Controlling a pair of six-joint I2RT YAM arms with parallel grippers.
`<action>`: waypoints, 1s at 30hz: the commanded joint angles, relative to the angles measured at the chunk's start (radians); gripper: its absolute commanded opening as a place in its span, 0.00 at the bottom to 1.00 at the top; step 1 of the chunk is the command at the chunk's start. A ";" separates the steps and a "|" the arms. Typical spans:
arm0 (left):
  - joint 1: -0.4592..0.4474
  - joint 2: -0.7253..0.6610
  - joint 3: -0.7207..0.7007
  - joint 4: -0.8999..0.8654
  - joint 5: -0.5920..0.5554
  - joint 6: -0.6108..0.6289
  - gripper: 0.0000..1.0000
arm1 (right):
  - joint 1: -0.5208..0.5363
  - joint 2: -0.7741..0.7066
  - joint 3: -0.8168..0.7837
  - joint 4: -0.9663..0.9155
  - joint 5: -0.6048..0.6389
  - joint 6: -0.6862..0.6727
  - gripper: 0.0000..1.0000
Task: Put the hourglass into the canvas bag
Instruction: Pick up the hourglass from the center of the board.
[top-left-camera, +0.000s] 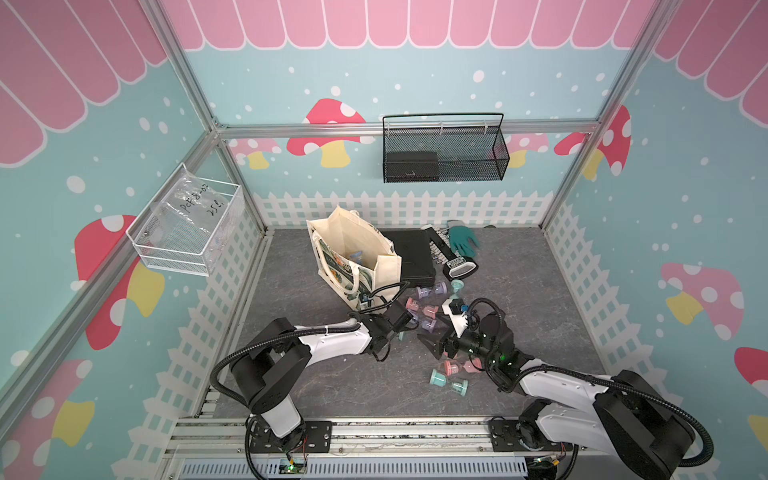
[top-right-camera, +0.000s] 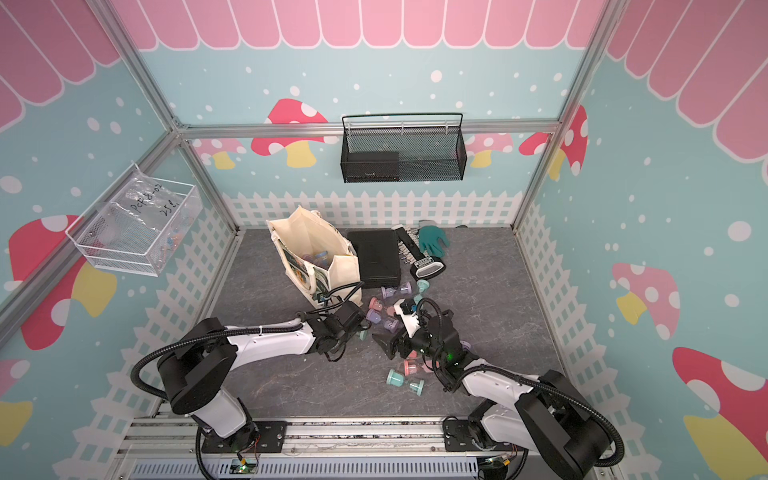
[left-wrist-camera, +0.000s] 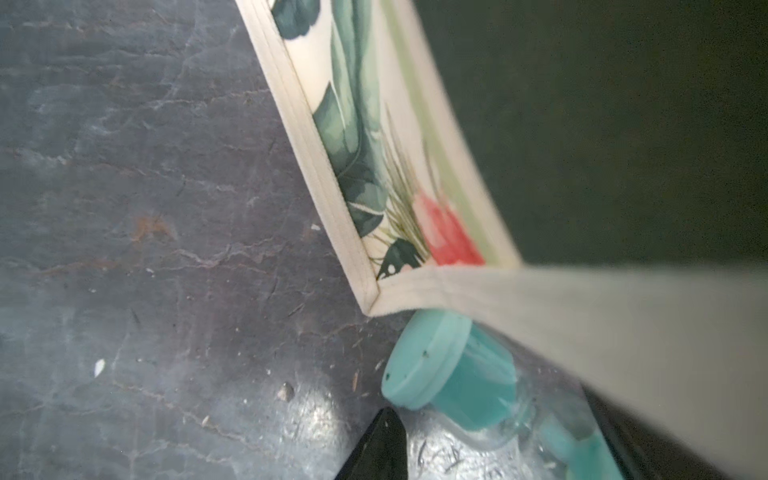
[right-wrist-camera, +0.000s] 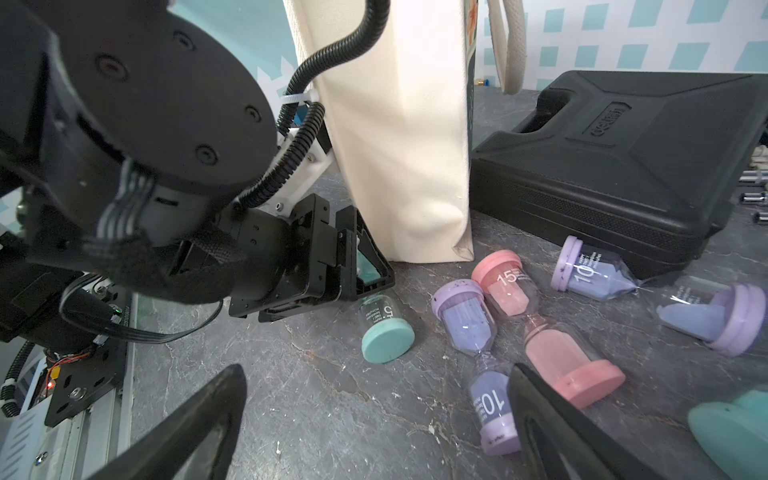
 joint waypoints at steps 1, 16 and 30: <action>0.016 0.024 0.019 -0.019 -0.049 -0.045 0.76 | -0.001 -0.004 -0.015 0.033 0.008 -0.017 1.00; 0.035 0.093 0.020 -0.016 -0.022 -0.033 0.67 | -0.001 0.010 -0.013 0.032 0.023 -0.017 1.00; 0.032 0.044 -0.024 -0.015 -0.019 -0.030 0.52 | -0.001 0.013 -0.013 0.032 0.038 -0.015 0.99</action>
